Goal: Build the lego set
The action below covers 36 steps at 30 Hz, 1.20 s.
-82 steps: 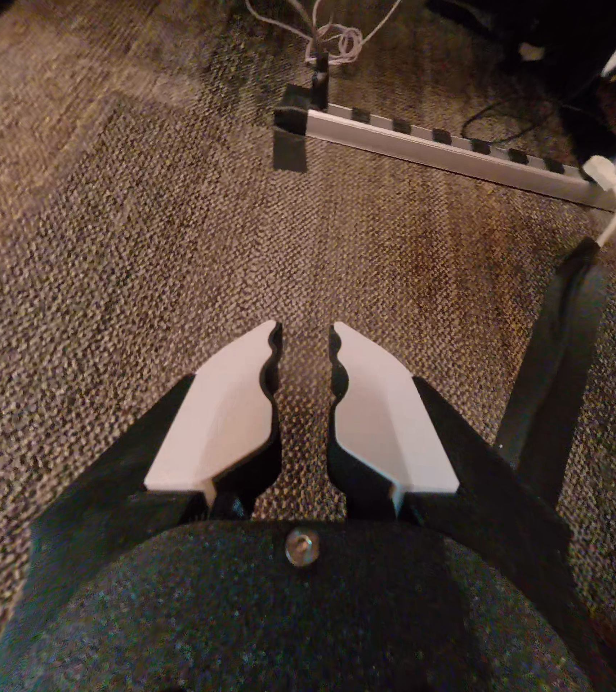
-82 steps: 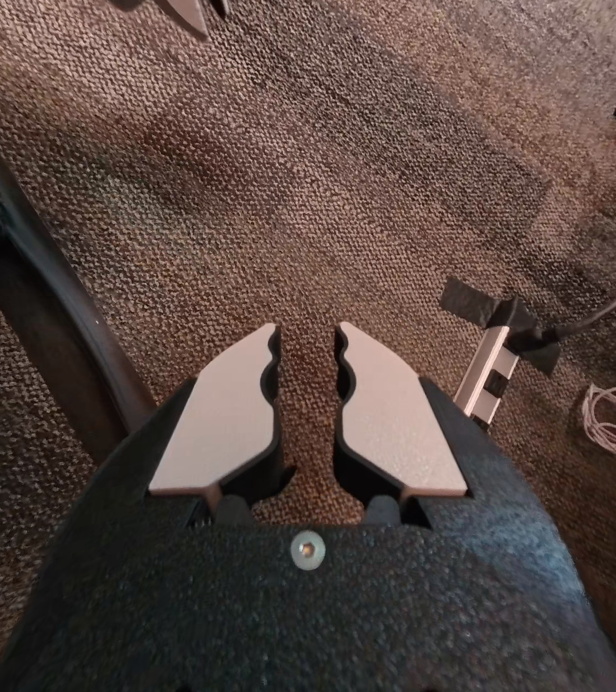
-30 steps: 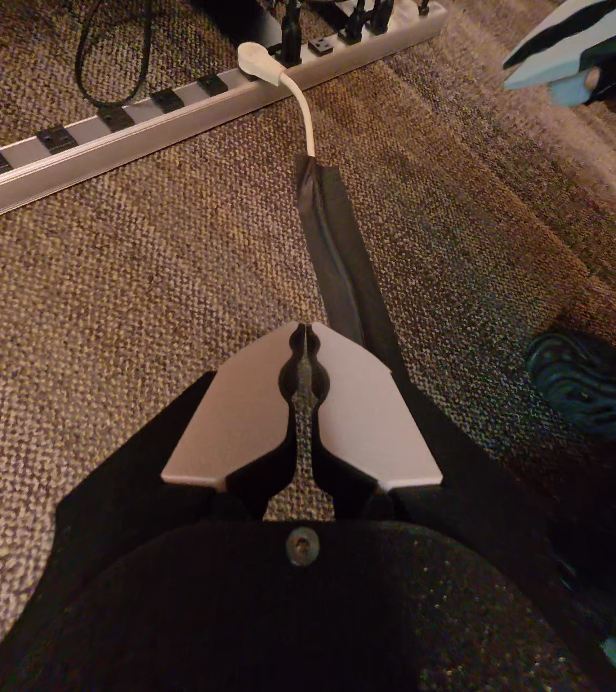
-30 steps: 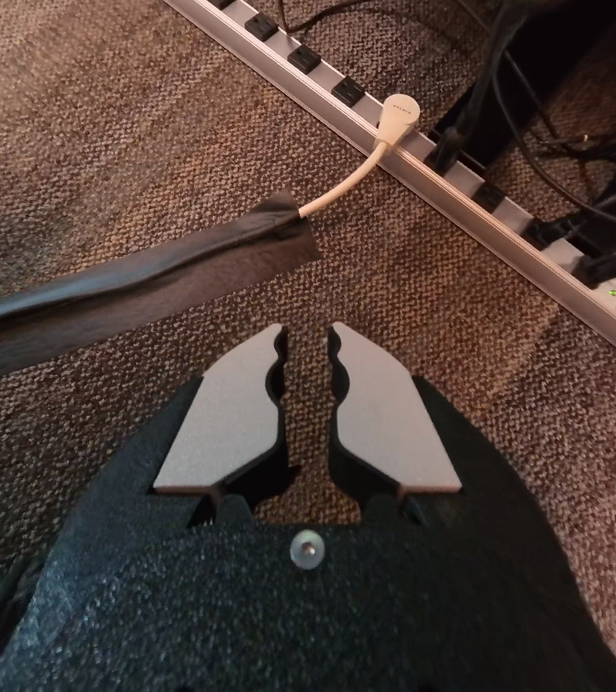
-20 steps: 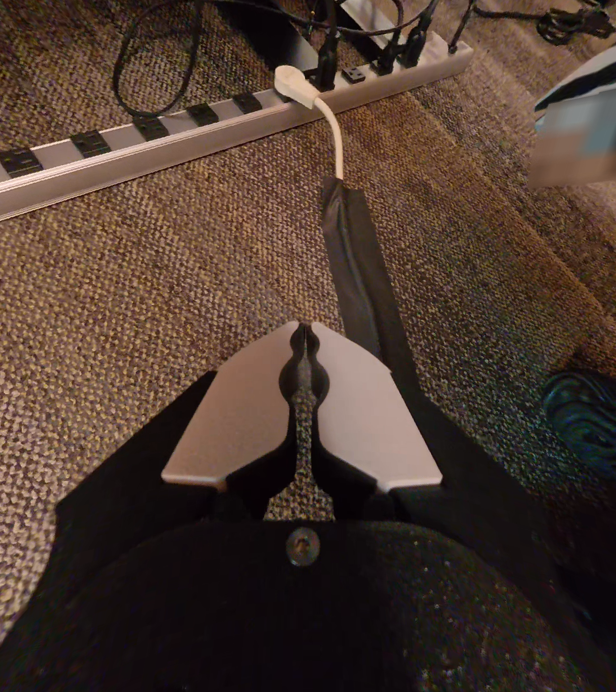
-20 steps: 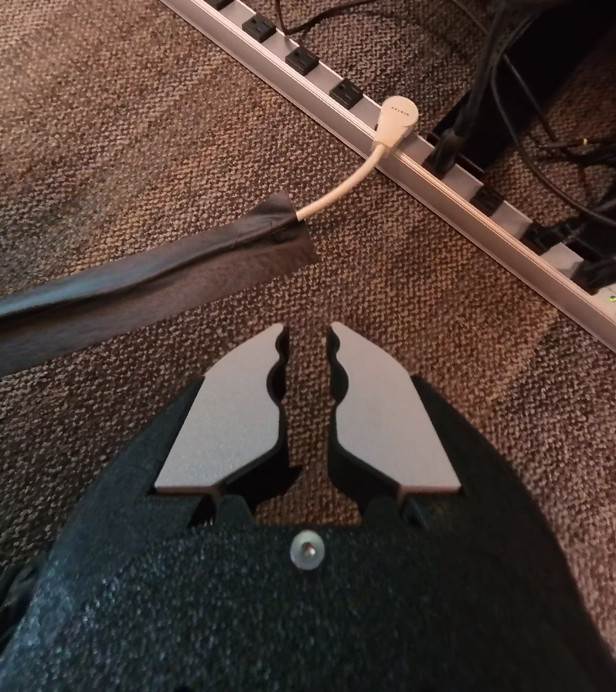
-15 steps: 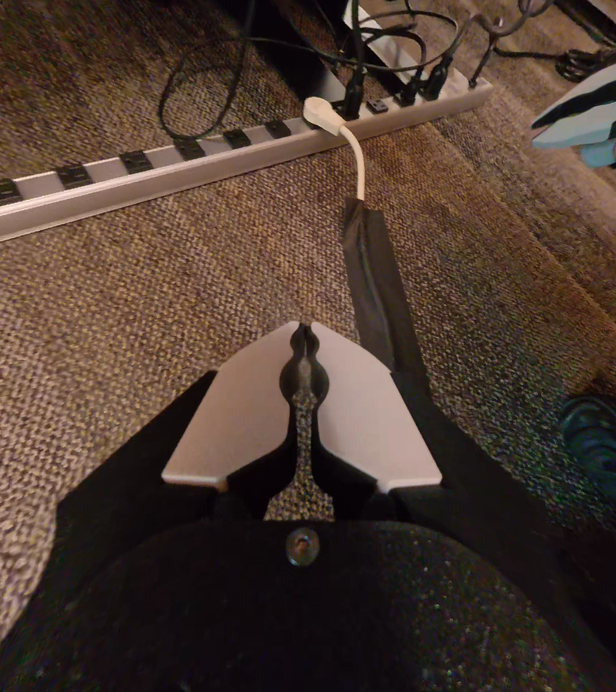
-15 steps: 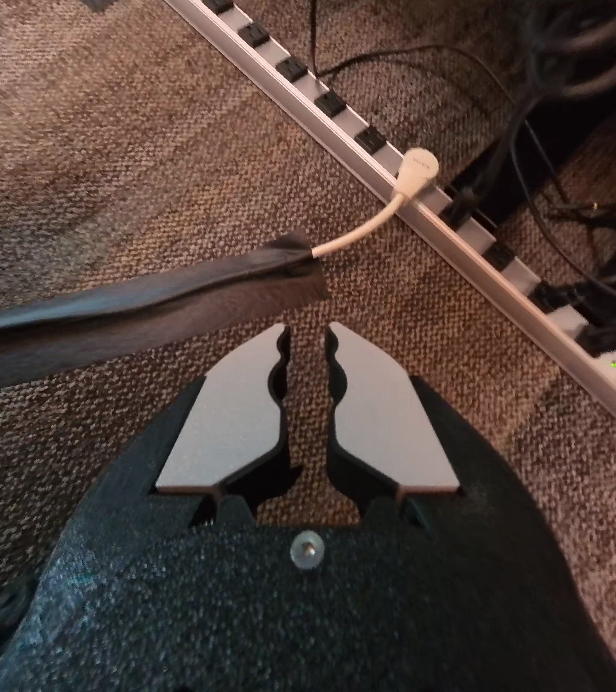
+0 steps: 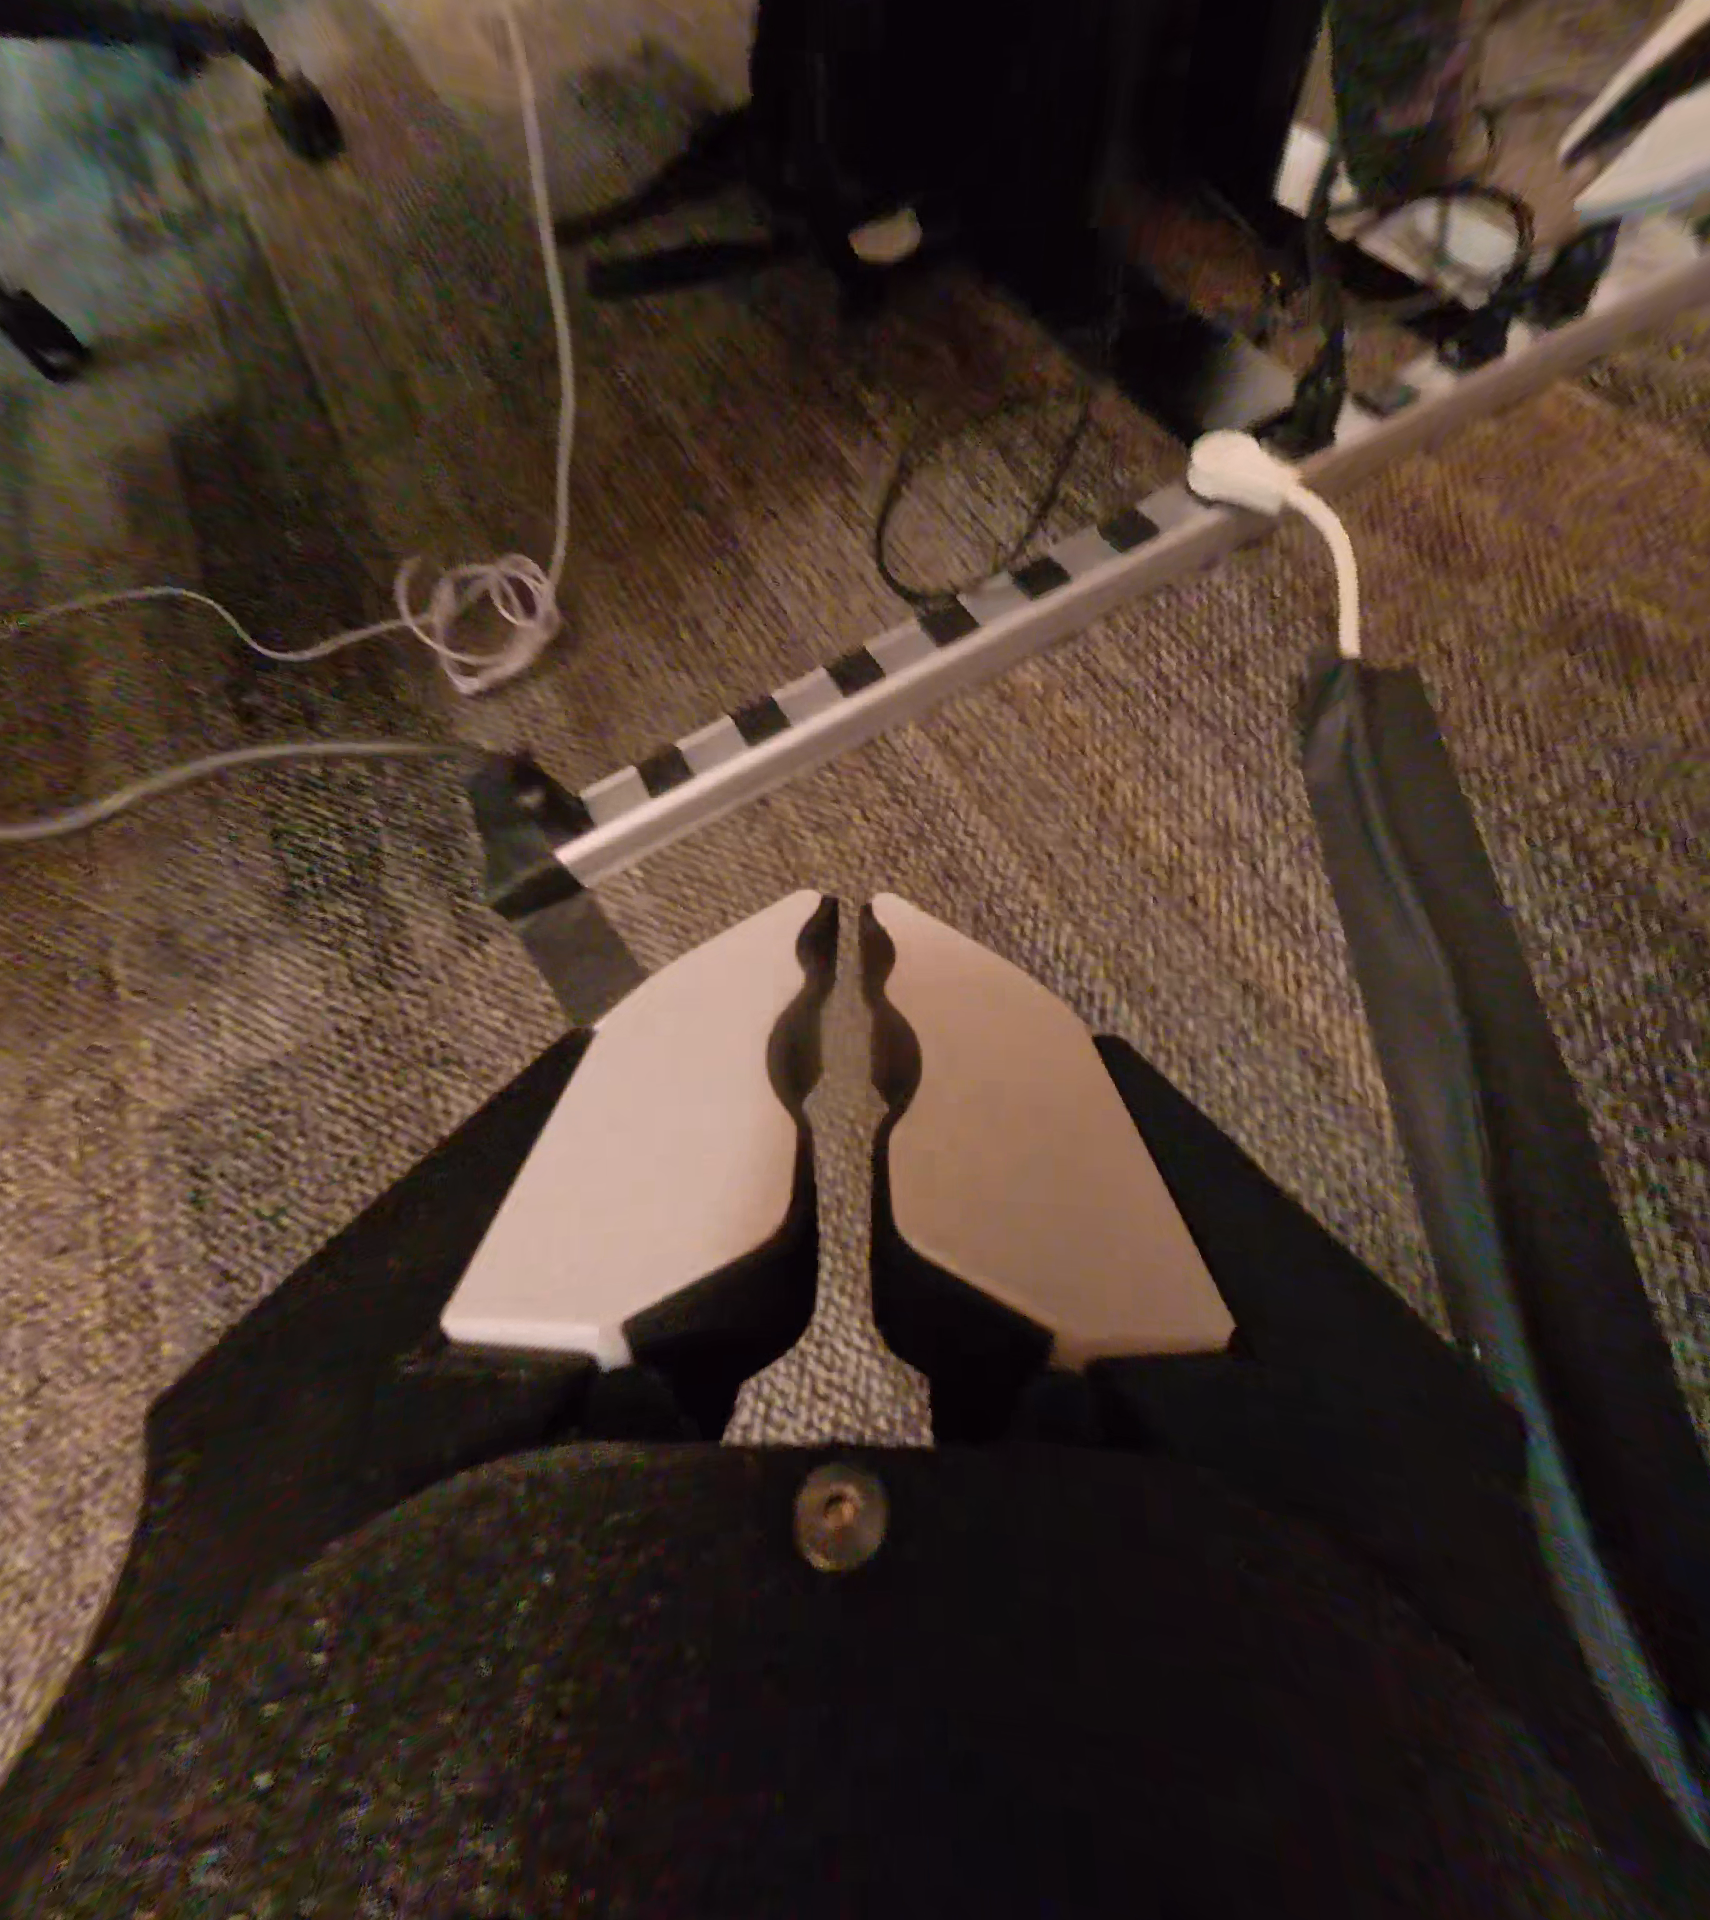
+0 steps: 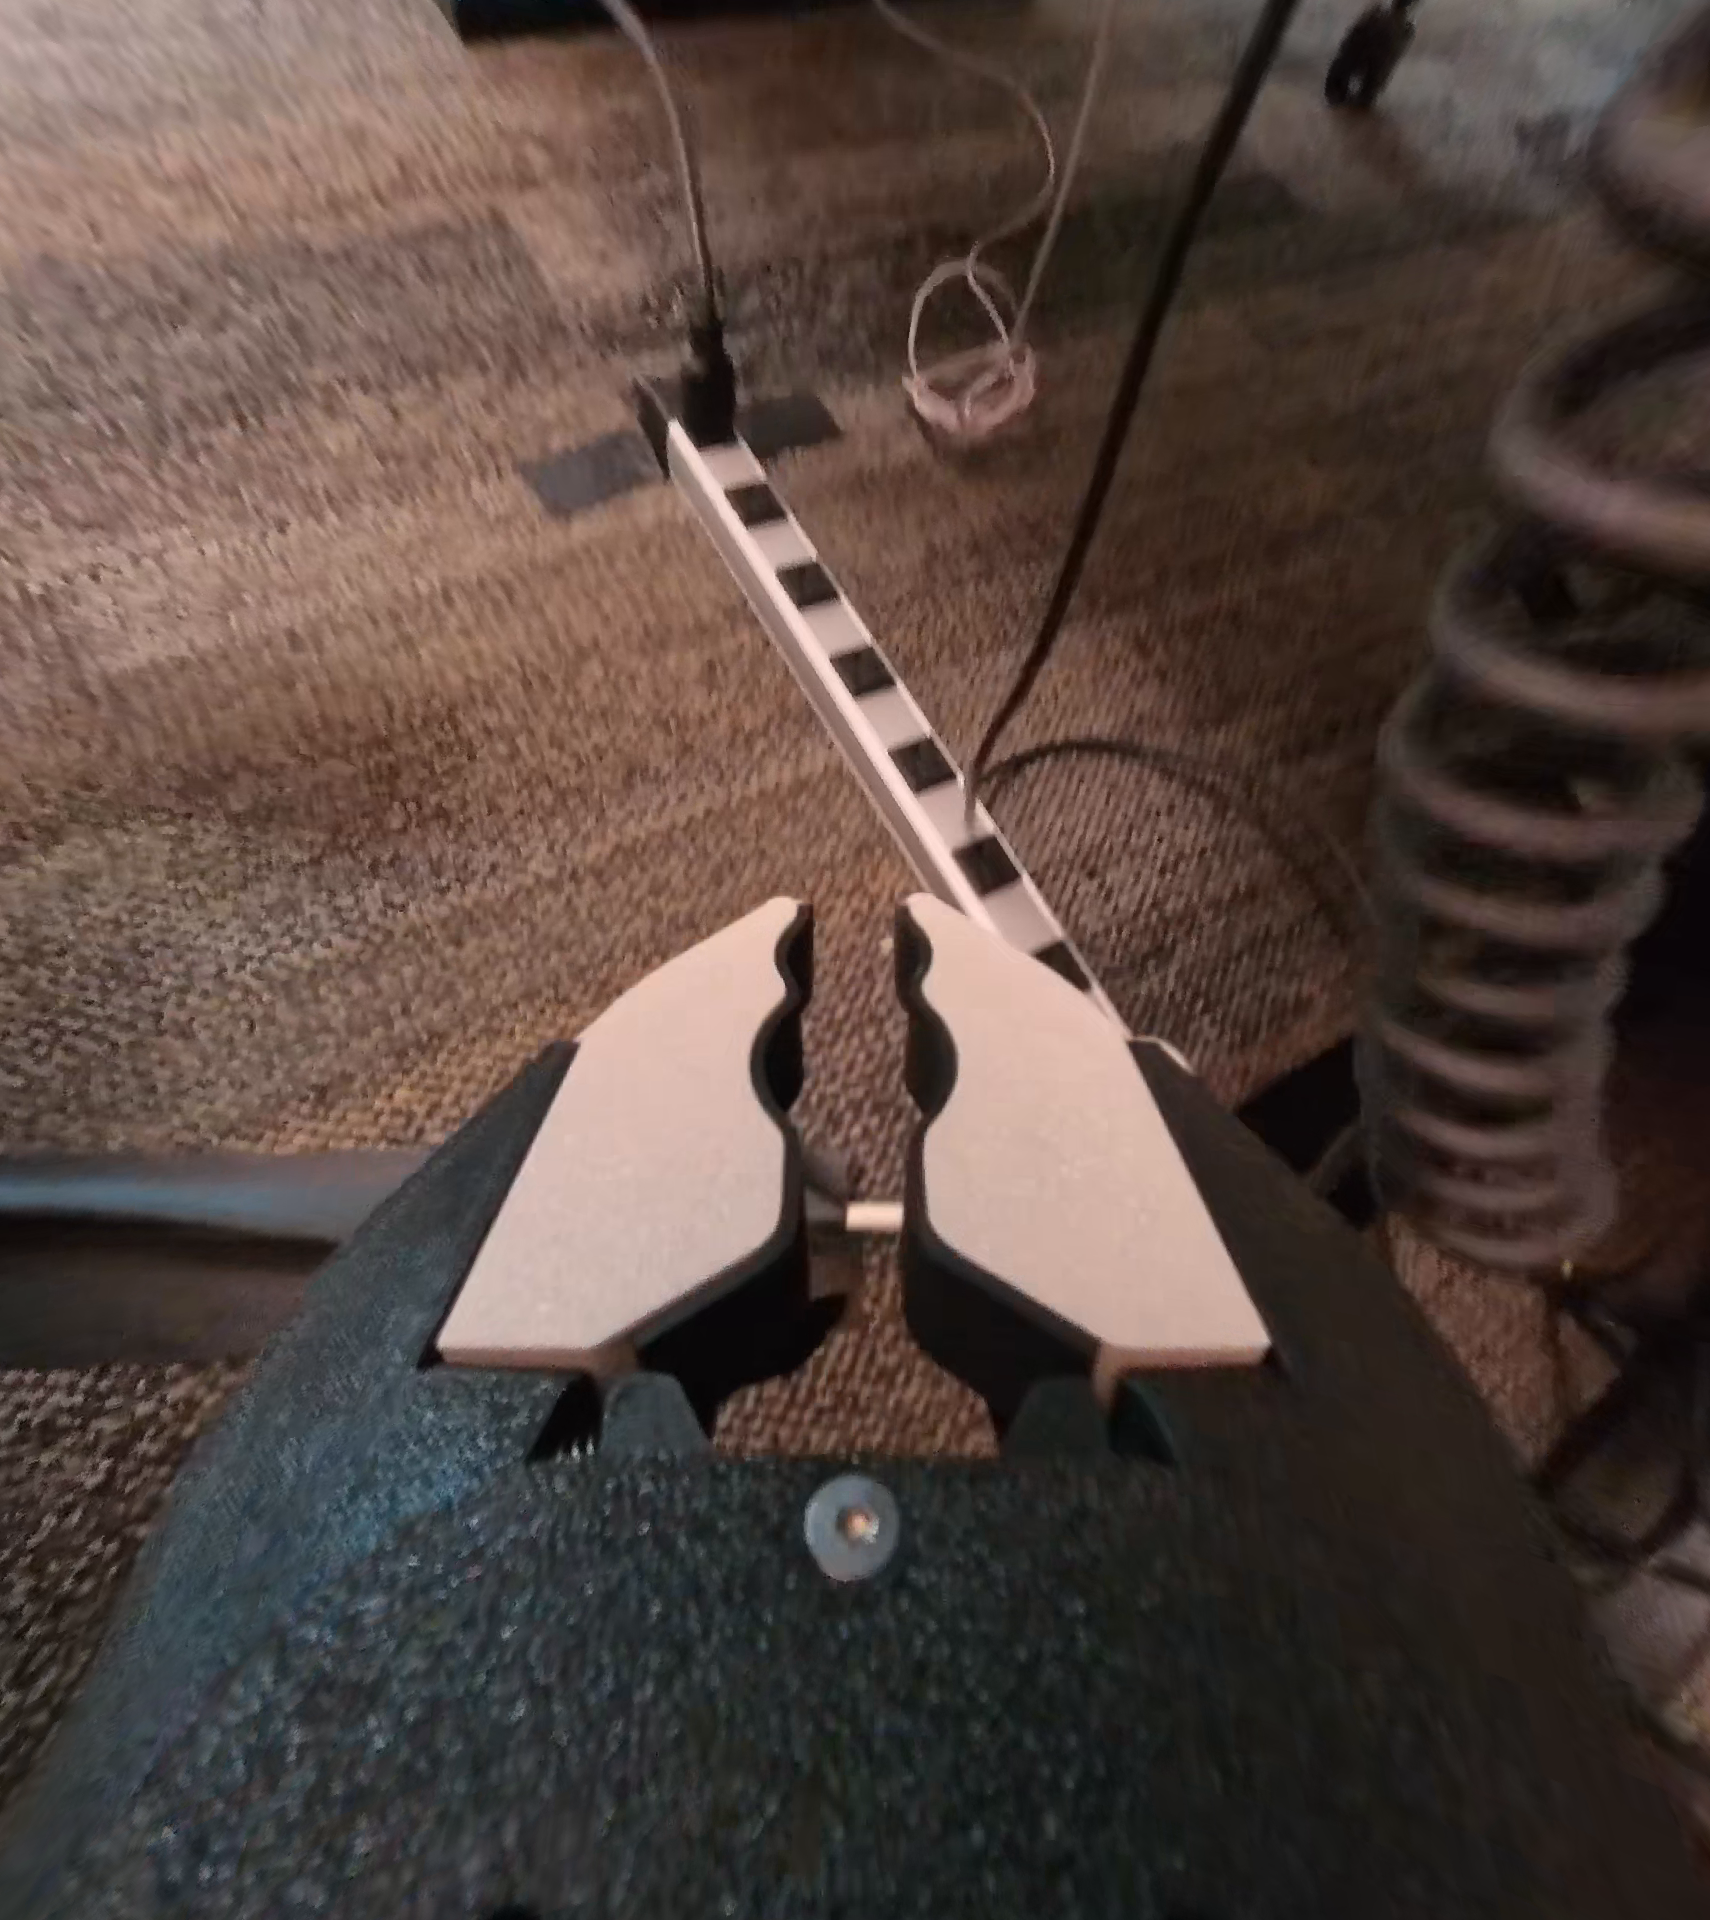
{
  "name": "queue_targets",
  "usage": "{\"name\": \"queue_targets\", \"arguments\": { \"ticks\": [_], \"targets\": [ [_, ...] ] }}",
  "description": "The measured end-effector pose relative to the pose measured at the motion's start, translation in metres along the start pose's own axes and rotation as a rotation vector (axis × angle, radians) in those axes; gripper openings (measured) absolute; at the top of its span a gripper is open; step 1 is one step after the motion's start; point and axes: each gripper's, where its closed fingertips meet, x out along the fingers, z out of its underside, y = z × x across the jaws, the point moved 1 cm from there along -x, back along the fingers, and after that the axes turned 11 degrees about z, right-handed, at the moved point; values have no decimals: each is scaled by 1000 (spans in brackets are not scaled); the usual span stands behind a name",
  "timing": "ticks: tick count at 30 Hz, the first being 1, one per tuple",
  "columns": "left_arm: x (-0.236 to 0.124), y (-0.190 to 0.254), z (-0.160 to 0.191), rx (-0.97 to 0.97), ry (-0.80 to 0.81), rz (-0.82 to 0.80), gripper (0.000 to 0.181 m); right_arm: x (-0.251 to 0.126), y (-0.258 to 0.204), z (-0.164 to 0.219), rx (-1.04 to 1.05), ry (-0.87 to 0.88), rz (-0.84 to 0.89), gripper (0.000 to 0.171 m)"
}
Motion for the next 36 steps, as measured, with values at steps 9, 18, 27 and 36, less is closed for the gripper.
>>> {"name": "queue_targets", "arguments": {
  "ticks": [9, 18, 27, 36],
  "targets": [
    [-56, -20, -81, -44, 111, -21, 6, -2, -4, -94, 12, 125, -90, 11],
    [-91, -28, -57, -178, 167, -119, 12, 2, -27, -120, -46, 147, -148, 11],
    [-142, -26, 66, -336, 69, -337, 4, -4, -52, -87, -195, 71, -285, 10],
    [-130, 69, 180, -515, -47, -286, 2, 5, -47, -46, -193, -7, -312, 10]
  ]
}}
